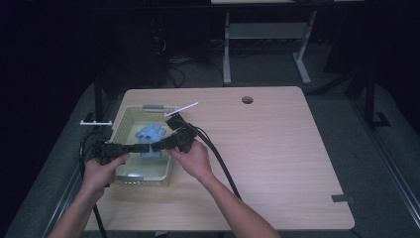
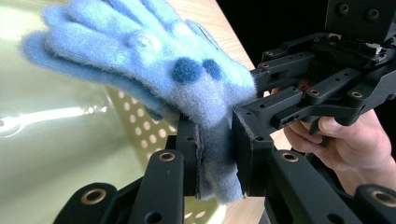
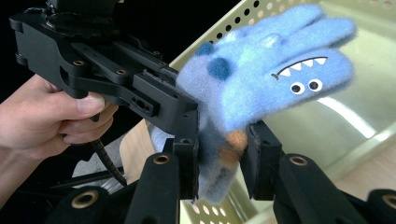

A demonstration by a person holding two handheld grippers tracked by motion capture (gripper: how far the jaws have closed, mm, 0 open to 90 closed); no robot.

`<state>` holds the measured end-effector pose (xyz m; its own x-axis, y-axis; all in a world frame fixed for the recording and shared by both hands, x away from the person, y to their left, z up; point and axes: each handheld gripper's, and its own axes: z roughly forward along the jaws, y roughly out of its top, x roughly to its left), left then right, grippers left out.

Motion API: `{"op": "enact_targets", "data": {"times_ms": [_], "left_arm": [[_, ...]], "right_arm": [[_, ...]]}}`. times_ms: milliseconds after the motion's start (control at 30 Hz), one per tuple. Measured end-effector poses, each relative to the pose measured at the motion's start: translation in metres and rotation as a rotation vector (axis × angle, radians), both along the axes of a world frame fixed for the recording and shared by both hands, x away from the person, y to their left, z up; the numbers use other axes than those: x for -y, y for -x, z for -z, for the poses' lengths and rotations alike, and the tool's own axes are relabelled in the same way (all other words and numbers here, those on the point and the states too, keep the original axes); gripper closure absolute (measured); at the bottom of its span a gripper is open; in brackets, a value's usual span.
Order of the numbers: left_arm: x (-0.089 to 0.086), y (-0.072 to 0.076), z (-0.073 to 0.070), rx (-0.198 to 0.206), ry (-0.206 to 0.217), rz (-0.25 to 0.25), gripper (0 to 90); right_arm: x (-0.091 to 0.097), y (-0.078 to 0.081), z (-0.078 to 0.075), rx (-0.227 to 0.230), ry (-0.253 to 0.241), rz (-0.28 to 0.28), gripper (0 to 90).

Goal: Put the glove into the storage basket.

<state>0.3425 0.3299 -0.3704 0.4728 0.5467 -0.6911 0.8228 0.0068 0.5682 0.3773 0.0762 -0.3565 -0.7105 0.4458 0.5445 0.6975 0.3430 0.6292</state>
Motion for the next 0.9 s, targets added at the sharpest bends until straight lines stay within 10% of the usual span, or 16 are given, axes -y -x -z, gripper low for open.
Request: {"op": "enact_targets", "data": {"times_ms": [900], "left_arm": [[-0.022,-0.006,0.013,-0.061,-0.091,0.009,73.9]], "right_arm": [[-0.031,-0.007,0.021,-0.024,0.038,-0.043,69.2]]}}
